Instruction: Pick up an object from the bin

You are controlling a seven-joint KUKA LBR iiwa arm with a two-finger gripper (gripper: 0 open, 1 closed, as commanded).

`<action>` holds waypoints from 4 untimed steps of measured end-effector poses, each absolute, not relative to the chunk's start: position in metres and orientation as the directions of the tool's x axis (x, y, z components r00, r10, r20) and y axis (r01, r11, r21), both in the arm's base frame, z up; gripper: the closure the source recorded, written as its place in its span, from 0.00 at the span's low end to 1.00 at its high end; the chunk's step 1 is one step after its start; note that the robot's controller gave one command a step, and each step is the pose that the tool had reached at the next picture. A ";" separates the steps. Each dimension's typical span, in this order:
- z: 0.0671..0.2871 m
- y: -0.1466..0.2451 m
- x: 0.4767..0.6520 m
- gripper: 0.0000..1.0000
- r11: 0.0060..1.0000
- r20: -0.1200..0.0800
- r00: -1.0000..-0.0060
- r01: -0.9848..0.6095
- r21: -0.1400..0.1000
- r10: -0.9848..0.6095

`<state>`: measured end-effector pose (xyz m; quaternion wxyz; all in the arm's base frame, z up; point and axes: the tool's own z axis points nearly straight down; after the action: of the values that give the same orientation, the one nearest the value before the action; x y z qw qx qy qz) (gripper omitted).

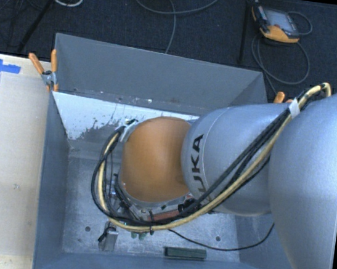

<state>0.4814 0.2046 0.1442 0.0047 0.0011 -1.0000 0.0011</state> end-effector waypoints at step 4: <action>0.070 0.042 0.594 1.00 0.872 -0.002 -0.872 -0.489 0.001 -0.489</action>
Offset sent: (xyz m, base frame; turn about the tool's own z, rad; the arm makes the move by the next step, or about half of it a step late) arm 0.0214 -0.0663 0.0572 -0.1843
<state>0.5944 0.0416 0.0701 -0.0007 0.2527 -0.9676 -0.0006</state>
